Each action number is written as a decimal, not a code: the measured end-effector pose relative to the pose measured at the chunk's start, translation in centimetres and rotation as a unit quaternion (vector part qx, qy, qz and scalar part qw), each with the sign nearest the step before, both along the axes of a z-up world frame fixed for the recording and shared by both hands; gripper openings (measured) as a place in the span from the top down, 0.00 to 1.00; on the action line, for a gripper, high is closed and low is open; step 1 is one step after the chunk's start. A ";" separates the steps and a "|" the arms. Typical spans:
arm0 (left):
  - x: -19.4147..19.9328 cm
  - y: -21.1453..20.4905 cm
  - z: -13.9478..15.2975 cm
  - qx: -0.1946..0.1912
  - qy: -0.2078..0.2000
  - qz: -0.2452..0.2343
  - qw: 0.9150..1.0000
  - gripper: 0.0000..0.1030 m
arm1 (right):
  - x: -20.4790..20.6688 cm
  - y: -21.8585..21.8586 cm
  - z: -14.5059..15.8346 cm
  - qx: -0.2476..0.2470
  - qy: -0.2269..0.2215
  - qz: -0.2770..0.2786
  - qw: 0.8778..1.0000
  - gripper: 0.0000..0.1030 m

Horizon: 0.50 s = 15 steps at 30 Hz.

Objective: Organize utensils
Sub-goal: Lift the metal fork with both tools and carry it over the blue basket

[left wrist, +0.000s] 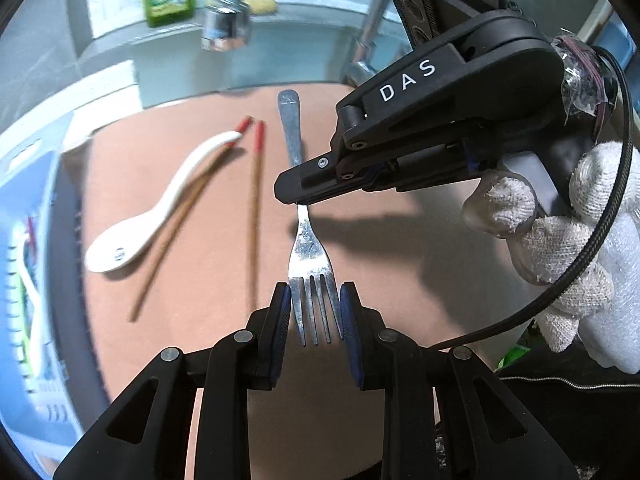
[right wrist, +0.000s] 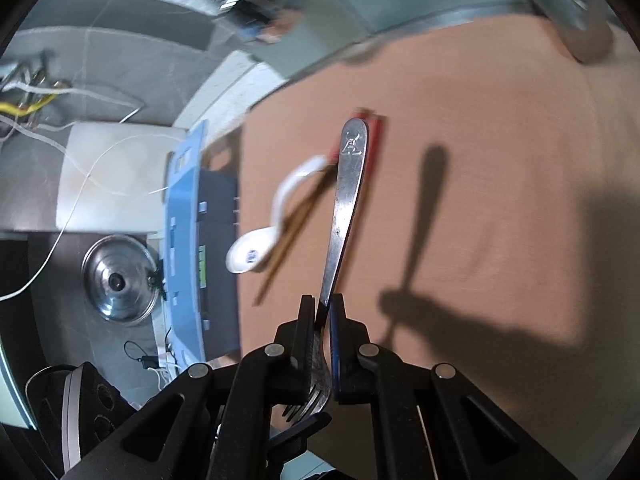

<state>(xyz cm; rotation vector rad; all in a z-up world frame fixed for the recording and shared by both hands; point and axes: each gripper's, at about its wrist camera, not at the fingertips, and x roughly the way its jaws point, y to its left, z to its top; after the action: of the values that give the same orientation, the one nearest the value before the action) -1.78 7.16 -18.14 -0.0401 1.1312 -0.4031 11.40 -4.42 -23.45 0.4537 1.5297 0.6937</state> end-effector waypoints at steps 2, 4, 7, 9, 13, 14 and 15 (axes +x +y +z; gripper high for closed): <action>-0.4 1.4 0.6 0.001 -0.008 0.013 1.000 0.77 | -0.1 1.3 0.7 0.005 -0.007 0.010 1.000 0.94; -0.8 2.7 1.3 0.001 -0.015 0.026 1.000 0.77 | -0.2 3.0 1.6 0.010 -0.015 0.022 1.000 0.94; -1.5 4.9 2.2 0.003 -0.027 0.047 0.999 0.77 | -0.6 5.6 2.7 0.018 -0.026 0.040 0.999 0.94; -1.9 6.1 2.3 0.005 -0.032 0.059 0.998 0.77 | -0.8 7.4 3.2 0.022 -0.030 0.052 0.998 0.94; -2.9 9.6 3.0 0.008 -0.038 0.087 0.995 0.77 | -1.2 11.5 4.0 0.030 -0.037 0.078 0.996 0.95; -2.9 10.1 3.3 0.009 -0.038 0.093 0.995 0.77 | -1.3 12.8 4.1 0.032 -0.039 0.086 0.995 0.95; -3.1 11.0 3.3 0.011 -0.039 0.100 0.994 0.77 | -1.4 13.7 4.2 0.032 -0.039 0.091 0.995 0.96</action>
<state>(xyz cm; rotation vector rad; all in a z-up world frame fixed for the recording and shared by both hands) -4.85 18.15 -14.87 -0.1163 1.0429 -0.2107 10.02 9.28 -19.21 0.3341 1.4890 0.8949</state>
